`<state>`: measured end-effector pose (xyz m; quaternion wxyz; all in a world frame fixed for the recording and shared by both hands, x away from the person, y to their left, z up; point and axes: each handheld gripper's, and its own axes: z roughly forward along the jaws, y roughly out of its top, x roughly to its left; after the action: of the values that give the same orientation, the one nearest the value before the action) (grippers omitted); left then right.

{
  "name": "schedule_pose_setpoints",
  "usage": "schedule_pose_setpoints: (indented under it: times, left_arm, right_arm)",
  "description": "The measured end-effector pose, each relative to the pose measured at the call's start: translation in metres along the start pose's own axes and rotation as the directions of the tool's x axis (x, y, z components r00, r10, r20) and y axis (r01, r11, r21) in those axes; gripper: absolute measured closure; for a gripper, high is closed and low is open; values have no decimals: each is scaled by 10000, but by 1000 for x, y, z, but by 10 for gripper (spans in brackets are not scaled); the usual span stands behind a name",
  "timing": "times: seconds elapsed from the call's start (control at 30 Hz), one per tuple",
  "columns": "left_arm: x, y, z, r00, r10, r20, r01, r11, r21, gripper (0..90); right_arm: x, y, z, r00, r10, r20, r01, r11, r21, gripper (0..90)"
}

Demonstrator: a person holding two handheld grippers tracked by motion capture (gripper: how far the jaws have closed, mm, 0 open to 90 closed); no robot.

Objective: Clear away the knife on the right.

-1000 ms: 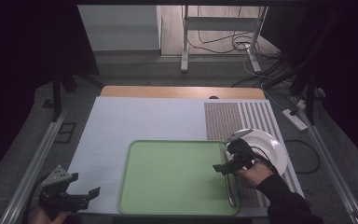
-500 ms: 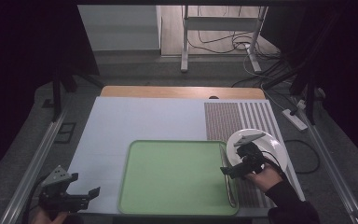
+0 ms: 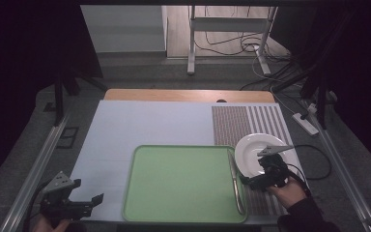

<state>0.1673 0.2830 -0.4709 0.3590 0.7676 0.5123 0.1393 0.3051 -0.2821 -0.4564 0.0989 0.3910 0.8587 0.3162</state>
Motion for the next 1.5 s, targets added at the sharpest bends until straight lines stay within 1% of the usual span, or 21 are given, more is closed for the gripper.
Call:
schedule_pose_setpoints:
  times: [0.23, 0.53, 0.77, 0.8, 0.93, 1.0, 1.2, 1.4, 1.5]
  left_arm:
    - [0, 0, 0, 10000, -6, -14, 6, 10000, 5, 29]
    - [0, 0, 0, 10000, -15, -27, 15, 10000, 20, 28]
    - [0, 0, 0, 10000, -17, -37, 17, 10000, 21, 28]
    - [0, 0, 0, 10000, -14, -39, 15, 10000, 20, 29]
    - [0, 0, 0, 10000, -17, -30, 17, 10000, 14, 29]
    - [0, 0, 0, 10000, -13, -27, 13, 10000, 8, 29]
    - [0, 0, 0, 10000, -63, 2, 63, 10000, -32, 30]
    - [1, -1, -1, 10000, -90, 27, 90, 10000, -40, 30]
    - [1, 0, -1, 10000, -91, 34, 91, 9999, -55, 30]
  right_arm:
    - [-3, -13, -12, 9991, 326, 254, -320, 9992, -230, 0]
    - [-3, -26, -25, 9971, 532, 550, -504, 9974, -517, 0]
    - [-3, -26, -25, 9972, 511, 549, -481, 9973, -552, 0]
    - [-4, -36, -35, 9942, 792, 722, -738, 9945, -749, 0]
    - [-5, -41, -39, 9929, 854, 828, -788, 9936, -805, 0]
    - [-5, -43, -41, 9922, 851, 907, -766, 9927, -934, 0]
    - [-4, -47, -46, 9883, 890, 1236, -772, 9923, -972, 0]
    - [-1, -50, -49, 9839, 923, 1533, -825, 9942, -693, 0]
    - [0, -51, -49, 9831, 912, 1590, -823, 9947, -618, 0]
